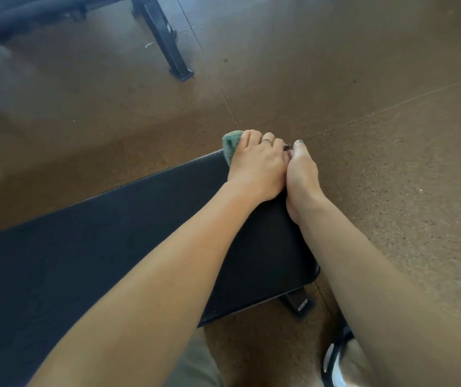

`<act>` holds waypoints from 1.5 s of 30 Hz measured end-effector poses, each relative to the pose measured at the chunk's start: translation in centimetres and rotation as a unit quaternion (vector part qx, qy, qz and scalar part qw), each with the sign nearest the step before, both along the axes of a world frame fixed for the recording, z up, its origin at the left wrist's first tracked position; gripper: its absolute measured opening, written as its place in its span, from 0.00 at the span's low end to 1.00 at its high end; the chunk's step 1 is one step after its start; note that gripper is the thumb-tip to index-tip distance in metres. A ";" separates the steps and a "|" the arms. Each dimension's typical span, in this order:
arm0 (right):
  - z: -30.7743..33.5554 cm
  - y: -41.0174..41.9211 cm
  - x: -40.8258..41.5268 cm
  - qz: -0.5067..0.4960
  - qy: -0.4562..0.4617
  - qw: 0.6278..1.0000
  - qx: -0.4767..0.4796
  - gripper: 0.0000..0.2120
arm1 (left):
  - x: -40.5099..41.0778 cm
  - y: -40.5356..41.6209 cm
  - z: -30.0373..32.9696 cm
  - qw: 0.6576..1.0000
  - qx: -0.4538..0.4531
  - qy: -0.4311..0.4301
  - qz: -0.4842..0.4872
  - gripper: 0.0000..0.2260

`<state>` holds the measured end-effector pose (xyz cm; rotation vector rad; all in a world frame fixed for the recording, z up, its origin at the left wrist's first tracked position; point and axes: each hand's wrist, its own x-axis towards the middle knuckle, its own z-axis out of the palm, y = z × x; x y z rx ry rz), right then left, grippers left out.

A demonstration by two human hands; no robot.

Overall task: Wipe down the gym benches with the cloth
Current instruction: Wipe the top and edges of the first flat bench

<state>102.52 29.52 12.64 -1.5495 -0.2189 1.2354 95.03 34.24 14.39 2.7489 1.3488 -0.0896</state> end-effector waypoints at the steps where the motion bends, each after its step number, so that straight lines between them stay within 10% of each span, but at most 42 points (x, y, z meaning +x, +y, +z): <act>1: -0.1 -0.1 0.2 -0.001 0.012 1.000 0.002 0.25 | 0.2 -0.3 -0.1 1.000 0.009 -0.004 -0.019 0.18; 16: 2.7 -7.4 -2.4 0.195 -0.277 0.940 -0.032 0.27 | -14.2 -13.3 0.5 0.998 -0.037 -0.038 -0.021 0.26; 28: 2.2 -8.4 -3.3 0.166 -0.277 0.945 -0.054 0.32 | -8.3 -4.6 0.6 0.997 -0.074 -0.022 0.012 0.26; 40: 0.6 -9.2 0.3 0.169 -0.036 0.985 0.027 0.22 | -9.8 -13.2 0.7 0.998 -0.042 -0.048 -0.004 0.25; 45: -1.4 -8.4 1.0 0.156 -0.150 0.971 0.099 0.16 | -5.5 -9.7 -0.4 0.996 -0.020 -0.049 0.067 0.25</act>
